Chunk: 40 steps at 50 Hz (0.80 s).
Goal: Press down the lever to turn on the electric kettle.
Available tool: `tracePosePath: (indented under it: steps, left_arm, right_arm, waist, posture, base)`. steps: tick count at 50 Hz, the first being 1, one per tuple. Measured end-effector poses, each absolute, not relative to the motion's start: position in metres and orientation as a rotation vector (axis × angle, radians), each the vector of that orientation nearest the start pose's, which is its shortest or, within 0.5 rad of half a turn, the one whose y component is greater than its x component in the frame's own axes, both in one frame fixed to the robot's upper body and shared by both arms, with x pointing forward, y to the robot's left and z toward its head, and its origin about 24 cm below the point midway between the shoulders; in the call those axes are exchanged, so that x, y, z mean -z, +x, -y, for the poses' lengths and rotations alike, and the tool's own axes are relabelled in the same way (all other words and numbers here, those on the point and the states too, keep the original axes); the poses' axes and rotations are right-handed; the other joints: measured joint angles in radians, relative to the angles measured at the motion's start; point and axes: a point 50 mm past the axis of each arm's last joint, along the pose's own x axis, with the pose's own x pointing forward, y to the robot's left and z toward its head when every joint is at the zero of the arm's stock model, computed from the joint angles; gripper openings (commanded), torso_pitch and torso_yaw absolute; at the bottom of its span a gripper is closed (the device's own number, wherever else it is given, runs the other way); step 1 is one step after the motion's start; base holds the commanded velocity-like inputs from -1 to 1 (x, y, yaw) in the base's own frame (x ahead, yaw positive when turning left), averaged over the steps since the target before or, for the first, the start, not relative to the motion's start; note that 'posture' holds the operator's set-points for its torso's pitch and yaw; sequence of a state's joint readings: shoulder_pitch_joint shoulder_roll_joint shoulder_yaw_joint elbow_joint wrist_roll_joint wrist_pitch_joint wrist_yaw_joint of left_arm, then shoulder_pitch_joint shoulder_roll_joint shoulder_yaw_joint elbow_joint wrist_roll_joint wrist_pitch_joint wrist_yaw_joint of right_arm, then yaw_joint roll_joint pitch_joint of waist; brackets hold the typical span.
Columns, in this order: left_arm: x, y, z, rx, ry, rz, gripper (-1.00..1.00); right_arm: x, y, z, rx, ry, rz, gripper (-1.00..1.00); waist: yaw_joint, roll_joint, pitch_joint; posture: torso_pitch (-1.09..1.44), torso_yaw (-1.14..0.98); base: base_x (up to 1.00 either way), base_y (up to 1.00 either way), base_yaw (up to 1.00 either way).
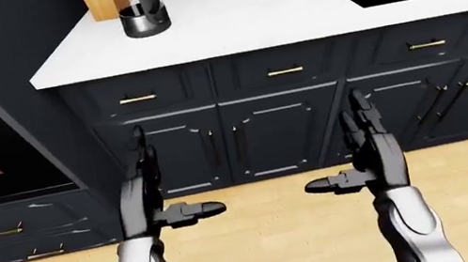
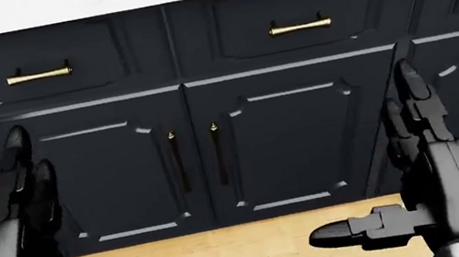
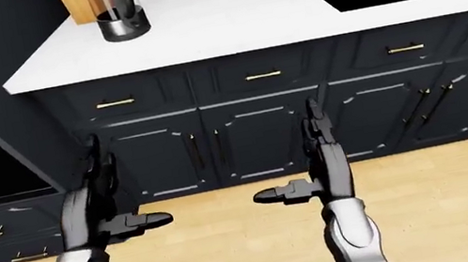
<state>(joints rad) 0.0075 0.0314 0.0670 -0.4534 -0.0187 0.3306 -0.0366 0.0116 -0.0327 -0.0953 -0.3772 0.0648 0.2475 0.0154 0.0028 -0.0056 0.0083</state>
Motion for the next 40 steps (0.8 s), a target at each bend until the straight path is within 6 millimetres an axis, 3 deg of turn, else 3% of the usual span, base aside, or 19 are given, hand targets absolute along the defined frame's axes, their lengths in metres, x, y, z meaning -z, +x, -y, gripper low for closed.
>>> tracePosePath:
  steps: [8, 17, 21, 32, 40]
  left_arm:
    - [-0.156, 0.235, -0.167, -0.031, 0.044, 0.209, 1.0]
    - [-0.17, 0.231, -0.17, -0.042, 0.049, 0.213, 1.0]
    - [-0.181, 0.227, -0.169, -0.045, 0.058, 0.251, 1.0]
    - [-0.177, 0.228, -0.17, -0.046, 0.056, 0.23, 1.0]
    - [-0.176, 0.227, -0.169, -0.042, 0.054, 0.237, 1.0]
  right_arm:
    - [-0.122, 0.246, 0.17, 0.043, 0.033, 0.176, 1.0]
    - [-0.147, 0.243, 0.17, 0.059, -0.019, 0.209, 1.0]
    - [-0.162, 0.234, 0.159, 0.041, -0.069, 0.244, 1.0]
    - [-0.153, 0.24, 0.164, 0.056, -0.088, 0.196, 1.0]
    - [-0.159, 0.237, 0.162, 0.05, -0.092, 0.223, 1.0]
  waist:
    - [-0.001, 0.002, 0.003]
    - [0.002, -0.001, 0.012]
    - [0.003, -0.001, 0.009]
    - [0.004, 0.001, 0.012]
    - [0.005, 0.002, 0.007]
  posture:
    - [0.0, 0.0]
    - [0.0, 0.0]
    - [0.0, 0.0]
    - [0.0, 0.0]
    - [0.0, 0.0]
  base:
    - [0.0, 0.0, 0.0]
    - [0.0, 0.0, 0.0]
    - [0.0, 0.0, 0.0]
    - [0.0, 0.0, 0.0]
    - [0.0, 0.0, 0.01]
